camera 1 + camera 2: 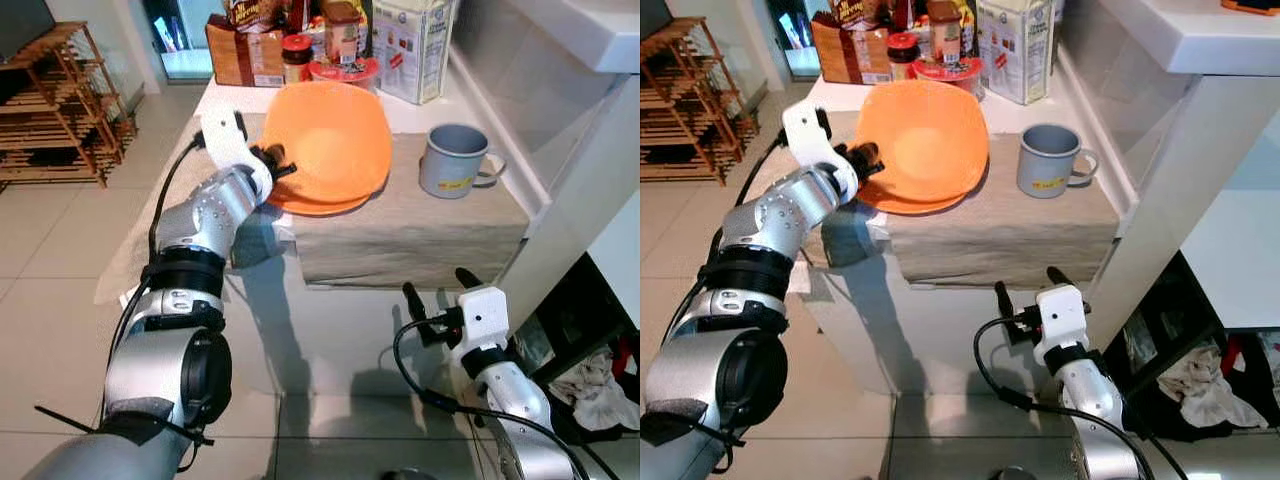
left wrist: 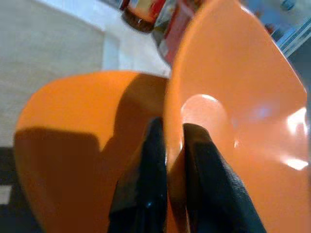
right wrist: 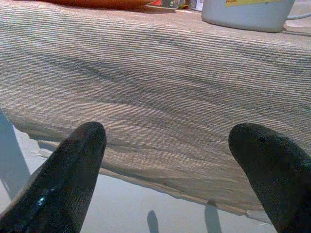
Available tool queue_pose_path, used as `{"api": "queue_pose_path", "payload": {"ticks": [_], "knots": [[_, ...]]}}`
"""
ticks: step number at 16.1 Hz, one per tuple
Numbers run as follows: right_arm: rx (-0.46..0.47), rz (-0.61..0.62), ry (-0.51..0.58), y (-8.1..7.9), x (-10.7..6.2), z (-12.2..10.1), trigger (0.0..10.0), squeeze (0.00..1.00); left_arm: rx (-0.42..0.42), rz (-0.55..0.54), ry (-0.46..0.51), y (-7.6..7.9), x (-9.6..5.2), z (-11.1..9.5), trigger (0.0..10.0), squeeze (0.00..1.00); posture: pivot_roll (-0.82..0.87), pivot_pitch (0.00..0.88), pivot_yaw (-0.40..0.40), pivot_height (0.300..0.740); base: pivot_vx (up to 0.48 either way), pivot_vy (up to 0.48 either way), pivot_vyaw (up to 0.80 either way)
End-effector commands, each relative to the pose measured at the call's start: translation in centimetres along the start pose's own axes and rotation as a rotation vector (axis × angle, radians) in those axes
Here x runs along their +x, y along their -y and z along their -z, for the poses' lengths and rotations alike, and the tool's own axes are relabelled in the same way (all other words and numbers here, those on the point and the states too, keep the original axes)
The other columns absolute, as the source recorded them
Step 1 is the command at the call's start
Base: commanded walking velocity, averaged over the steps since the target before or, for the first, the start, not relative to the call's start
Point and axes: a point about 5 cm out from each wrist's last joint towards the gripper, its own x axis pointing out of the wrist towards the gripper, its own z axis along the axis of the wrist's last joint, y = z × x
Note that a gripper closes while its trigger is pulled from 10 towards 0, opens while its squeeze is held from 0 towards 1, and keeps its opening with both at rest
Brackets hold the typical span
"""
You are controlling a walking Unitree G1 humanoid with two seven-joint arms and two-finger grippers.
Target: Setting the table
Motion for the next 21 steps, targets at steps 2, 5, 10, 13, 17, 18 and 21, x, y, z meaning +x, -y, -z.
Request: {"api": "queue_pose_path", "payload": {"ticks": [2,5,10,13,17,18,21], "knots": [[-0.014,-0.015,0.012,-0.1,0.3,-0.4,10.0,0.0,0.012,0.011,0.035,0.3,-0.1,-0.4,0.0,0.0,-0.15,0.0,0.054,0.736,0.0,0.0,0.0],[-0.013,-0.016,0.01,-0.2,0.3,-0.4,10.0,0.0,-0.03,0.007,0.06,0.1,-0.3,-0.5,0.0,0.0,-0.15,0.0,0.054,0.736,0.0,0.0,0.0],[-0.014,-0.016,0.008,-0.1,0.2,-0.2,10.0,0.0,-0.054,0.008,0.137,0.2,-0.6,-1.8,0.0,0.0,-0.15,0.0,0.055,0.736,0.0,0.0,0.0],[-0.014,-0.016,0.004,-0.1,0.2,0.0,10.0,0.0,-0.076,0.072,0.238,1.4,-1.2,-3.9,0.0,0.0,-0.15,0.0,0.054,0.736,0.0,0.0,0.0],[-0.014,-0.016,0.0,-0.1,0.1,0.2,10.0,0.0,0.038,0.152,0.339,2.6,-2.6,-4.9,0.0,0.0,-0.15,0.0,0.055,0.736,0.0,0.0,0.0],[-0.015,-0.017,0.001,-0.1,0.1,0.2,10.0,0.0,0.122,0.179,0.36,3.0,-3.2,-4.5,0.0,0.0,-0.15,0.0,0.055,0.736,0.0,0.0,0.0],[-0.017,-0.016,0.006,-0.2,0.1,0.1,10.0,0.0,0.316,0.219,0.392,2.5,-5.0,-3.0,0.0,0.0,-0.14,0.0,0.055,0.736,0.0,0.0,0.0]]}}
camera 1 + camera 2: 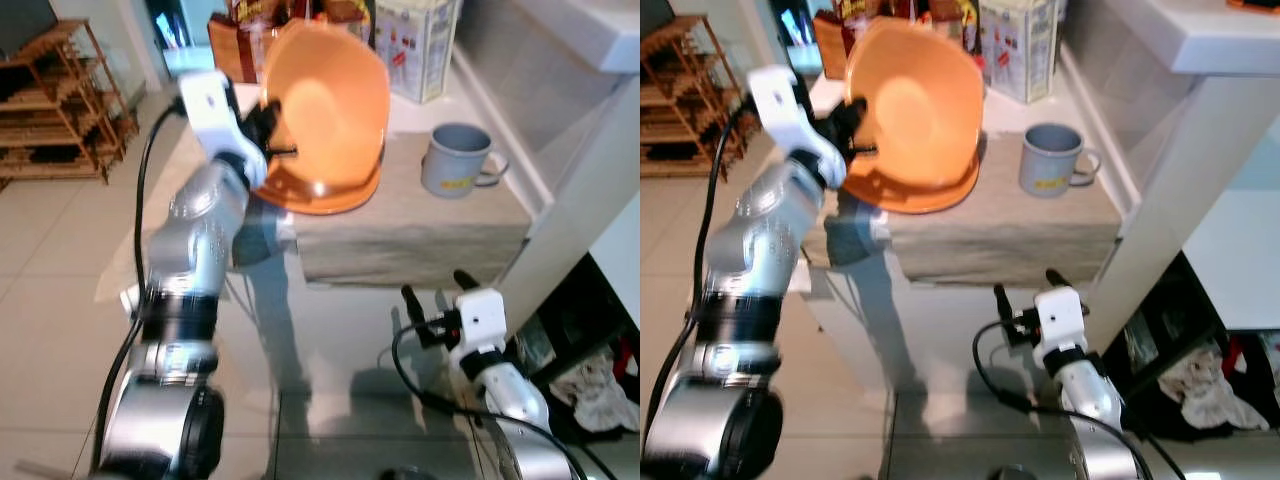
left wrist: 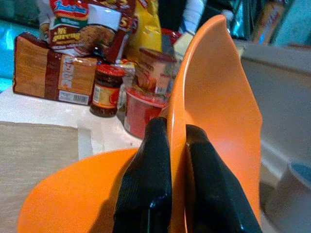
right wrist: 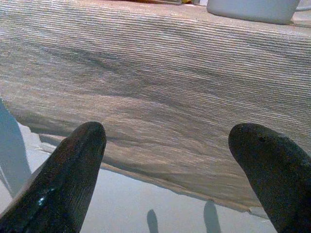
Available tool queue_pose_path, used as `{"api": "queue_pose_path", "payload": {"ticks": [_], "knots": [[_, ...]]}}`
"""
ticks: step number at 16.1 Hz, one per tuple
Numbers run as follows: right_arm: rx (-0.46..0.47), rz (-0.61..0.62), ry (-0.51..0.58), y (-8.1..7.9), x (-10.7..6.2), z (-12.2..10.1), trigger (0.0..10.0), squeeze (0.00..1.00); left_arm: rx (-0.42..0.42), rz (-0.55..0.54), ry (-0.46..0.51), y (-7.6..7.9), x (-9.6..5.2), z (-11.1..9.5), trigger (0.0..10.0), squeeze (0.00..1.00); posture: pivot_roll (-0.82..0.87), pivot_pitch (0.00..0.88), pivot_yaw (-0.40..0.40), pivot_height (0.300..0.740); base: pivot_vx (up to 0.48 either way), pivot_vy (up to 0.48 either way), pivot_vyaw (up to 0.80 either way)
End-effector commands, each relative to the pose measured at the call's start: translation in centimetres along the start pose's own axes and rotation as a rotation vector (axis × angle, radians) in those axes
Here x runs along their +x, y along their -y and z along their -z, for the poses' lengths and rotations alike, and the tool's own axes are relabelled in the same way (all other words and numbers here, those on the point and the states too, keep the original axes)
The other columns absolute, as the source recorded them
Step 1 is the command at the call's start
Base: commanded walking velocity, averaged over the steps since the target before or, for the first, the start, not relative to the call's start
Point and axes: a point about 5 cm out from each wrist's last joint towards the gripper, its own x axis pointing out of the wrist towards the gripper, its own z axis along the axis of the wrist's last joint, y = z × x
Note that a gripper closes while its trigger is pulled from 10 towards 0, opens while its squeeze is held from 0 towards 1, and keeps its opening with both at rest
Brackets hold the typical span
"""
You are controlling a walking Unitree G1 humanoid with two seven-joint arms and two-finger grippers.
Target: Setting the table
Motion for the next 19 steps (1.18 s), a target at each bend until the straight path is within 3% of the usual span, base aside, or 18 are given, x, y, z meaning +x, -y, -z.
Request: {"api": "queue_pose_path", "payload": {"ticks": [1,2,5,10,11,12,16,19], "knots": [[-0.009,-0.01,0.014,-0.1,0.2,-0.3,10.0,0.0,0.072,0.022,0.08,0.0,-0.6,-1.6,0.0,0.0,-0.14,0.0,0.054,0.736,0.0,0.0,0.0],[-0.005,-0.006,0.021,0.0,0.2,-0.4,10.0,0.0,0.148,-0.007,0.078,-1.1,-1.8,-1.1,0.0,0.0,-0.13,0.0,0.053,0.736,0.0,0.0,0.0],[-0.004,-0.004,0.036,0.1,0.4,-0.6,10.0,0.0,0.291,-0.068,0.138,-2.3,-3.4,-1.5,0.0,0.0,-0.12,0.0,0.049,0.736,0.0,0.0,0.0],[-0.026,-0.023,0.045,0.3,0.8,-0.4,10.0,0.0,0.271,-0.244,0.296,-3.7,-5.1,-3.9,0.0,0.0,-0.11,0.0,0.033,0.736,0.0,0.0,0.0],[-0.029,-0.027,0.04,0.4,0.8,-0.2,10.0,0.0,0.27,-0.342,0.353,-5.1,-5.4,-5.7,0.0,0.0,-0.11,0.0,0.029,0.736,0.0,0.0,0.0],[-0.03,-0.028,0.039,0.4,0.8,-0.1,10.0,0.0,0.286,-0.368,0.363,-5.6,-5.5,-6.2,0.0,0.0,-0.1,0.0,0.026,0.736,0.0,0.0,0.0],[-0.022,-0.034,0.036,0.4,0.8,0.3,10.0,0.0,0.377,-0.484,0.263,-9.6,-7.5,-5.1,0.0,0.0,-0.09,0.0,0.025,0.736,0.0,0.0,0.0],[-0.018,-0.039,0.036,0.4,0.8,0.5,10.0,0.0,0.406,-0.548,0.233,-11.3,-8.8,-5.1,0.0,0.0,-0.09,0.0,0.019,0.736,0.0,0.0,0.0]]}}
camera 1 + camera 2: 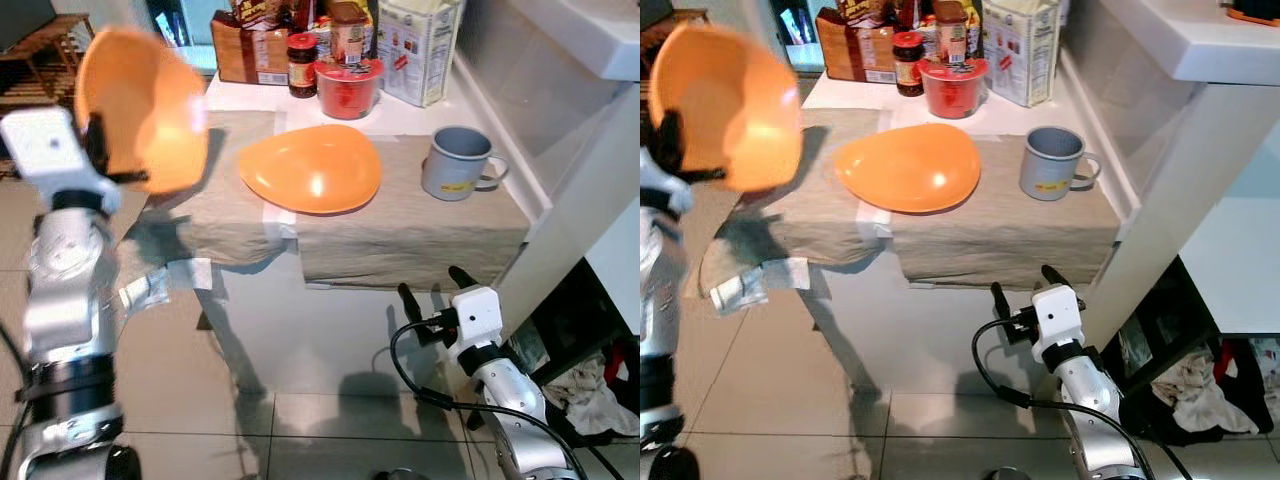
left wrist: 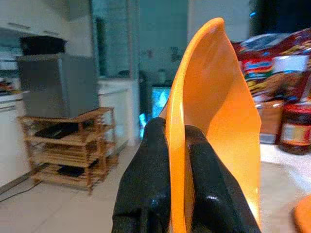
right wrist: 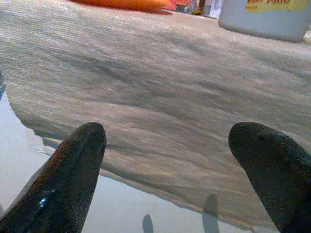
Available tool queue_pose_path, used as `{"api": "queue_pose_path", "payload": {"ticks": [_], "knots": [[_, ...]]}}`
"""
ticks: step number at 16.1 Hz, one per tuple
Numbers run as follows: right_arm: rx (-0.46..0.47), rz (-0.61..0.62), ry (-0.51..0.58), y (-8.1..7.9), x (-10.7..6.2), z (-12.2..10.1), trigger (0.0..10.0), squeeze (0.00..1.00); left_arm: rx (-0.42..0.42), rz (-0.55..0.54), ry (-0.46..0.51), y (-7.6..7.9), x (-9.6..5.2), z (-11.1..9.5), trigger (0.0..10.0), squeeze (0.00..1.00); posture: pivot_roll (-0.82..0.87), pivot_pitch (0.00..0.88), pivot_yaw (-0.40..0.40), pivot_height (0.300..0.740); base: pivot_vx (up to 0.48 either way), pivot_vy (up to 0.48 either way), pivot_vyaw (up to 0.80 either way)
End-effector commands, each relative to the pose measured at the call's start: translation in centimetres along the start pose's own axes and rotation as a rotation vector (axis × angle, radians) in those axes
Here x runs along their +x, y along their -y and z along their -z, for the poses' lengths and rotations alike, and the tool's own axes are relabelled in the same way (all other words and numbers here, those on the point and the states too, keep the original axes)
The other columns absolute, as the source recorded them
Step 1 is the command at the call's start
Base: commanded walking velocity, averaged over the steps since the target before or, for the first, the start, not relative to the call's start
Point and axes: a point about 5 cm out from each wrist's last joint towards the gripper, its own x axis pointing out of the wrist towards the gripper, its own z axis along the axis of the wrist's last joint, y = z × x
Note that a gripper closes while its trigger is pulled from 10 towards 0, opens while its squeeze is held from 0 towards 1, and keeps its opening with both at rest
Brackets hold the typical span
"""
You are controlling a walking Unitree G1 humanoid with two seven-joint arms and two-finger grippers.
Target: Setting the table
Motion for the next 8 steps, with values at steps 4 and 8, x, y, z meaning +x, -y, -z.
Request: {"api": "queue_pose_path", "payload": {"ticks": [4,8], "knots": [[0.006,-0.007,0.001,0.1,0.2,0.2,10.0,0.0,-0.061,0.079,0.01,2.5,-0.7,-0.4,0.0,0.0,-0.08,0.0,0.013,0.736,0.0,0.0,0.0],[0.013,0.002,0.005,0.2,0.3,0.2,10.0,0.0,-0.097,0.106,0.018,3.3,-0.4,-0.9,0.0,0.0,-0.09,0.0,0.017,0.736,-0.135,0.0,0.0]]}}
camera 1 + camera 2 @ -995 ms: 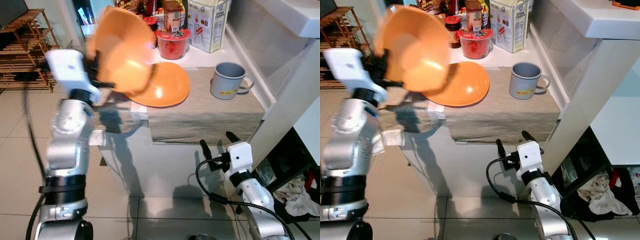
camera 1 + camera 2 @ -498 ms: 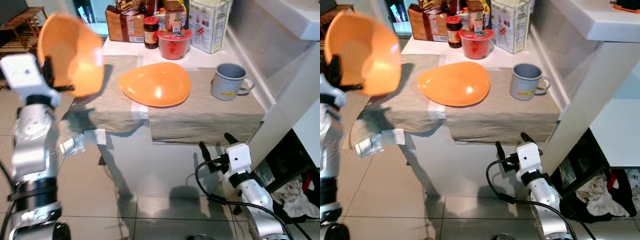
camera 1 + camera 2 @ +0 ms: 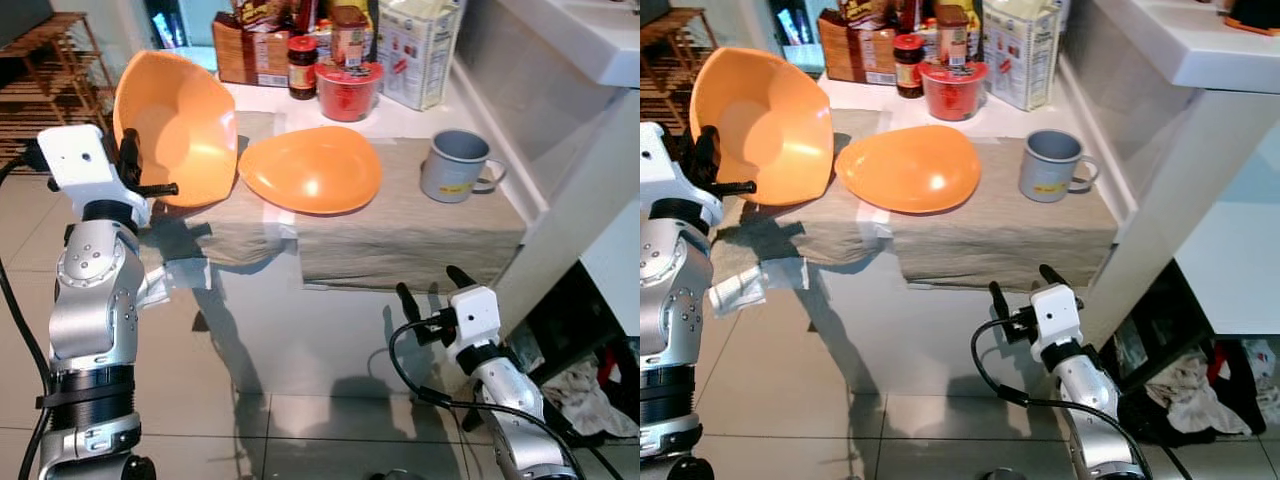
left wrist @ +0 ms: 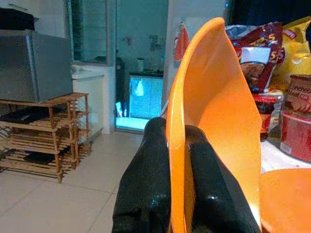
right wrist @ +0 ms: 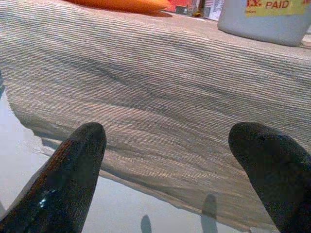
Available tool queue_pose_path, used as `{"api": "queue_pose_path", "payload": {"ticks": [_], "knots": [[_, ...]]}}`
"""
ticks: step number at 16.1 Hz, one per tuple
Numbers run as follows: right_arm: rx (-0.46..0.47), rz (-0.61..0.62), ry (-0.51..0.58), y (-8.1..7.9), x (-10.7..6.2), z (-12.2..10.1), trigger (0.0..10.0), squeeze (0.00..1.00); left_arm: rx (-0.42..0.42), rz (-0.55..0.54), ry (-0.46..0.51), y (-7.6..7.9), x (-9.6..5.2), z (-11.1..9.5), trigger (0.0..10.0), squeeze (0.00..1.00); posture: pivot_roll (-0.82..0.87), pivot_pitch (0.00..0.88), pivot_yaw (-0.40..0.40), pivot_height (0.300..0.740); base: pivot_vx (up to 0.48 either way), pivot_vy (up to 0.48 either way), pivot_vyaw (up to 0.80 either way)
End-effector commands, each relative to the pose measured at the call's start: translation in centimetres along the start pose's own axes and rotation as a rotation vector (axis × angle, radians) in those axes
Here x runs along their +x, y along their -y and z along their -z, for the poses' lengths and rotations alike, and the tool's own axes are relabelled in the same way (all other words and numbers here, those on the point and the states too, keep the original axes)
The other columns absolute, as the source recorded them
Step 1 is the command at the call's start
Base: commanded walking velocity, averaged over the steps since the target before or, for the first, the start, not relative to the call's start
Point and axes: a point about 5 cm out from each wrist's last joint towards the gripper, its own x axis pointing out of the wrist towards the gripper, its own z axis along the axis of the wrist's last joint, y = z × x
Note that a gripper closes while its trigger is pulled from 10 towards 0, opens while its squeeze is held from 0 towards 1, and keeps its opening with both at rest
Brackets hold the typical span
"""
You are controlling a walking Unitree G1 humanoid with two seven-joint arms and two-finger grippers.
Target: Setting the table
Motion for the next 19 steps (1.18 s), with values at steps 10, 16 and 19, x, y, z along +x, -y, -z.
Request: {"api": "queue_pose_path", "payload": {"ticks": [10,16,19], "knots": [[0.01,0.012,0.014,0.1,0.0,-0.5,10.0,0.0,-0.013,0.046,0.05,1.1,0.5,-1.4,0.0,0.0,-0.1,0.0,0.022,0.736,-0.272,0.0,0.0],[0.01,0.018,0.02,0.2,0.1,-0.9,10.0,0.0,-0.021,0.105,0.036,2.3,0.5,-1.0,0.0,0.0,-0.1,0.0,0.025,0.736,0.0,0.0,0.0],[0.007,0.018,0.001,0.2,0.1,-0.8,10.0,0.0,-0.033,0.117,0.031,2.6,0.6,-0.8,0.0,0.0,-0.1,0.0,0.027,0.736,0.0,-0.283,-0.49]]}}
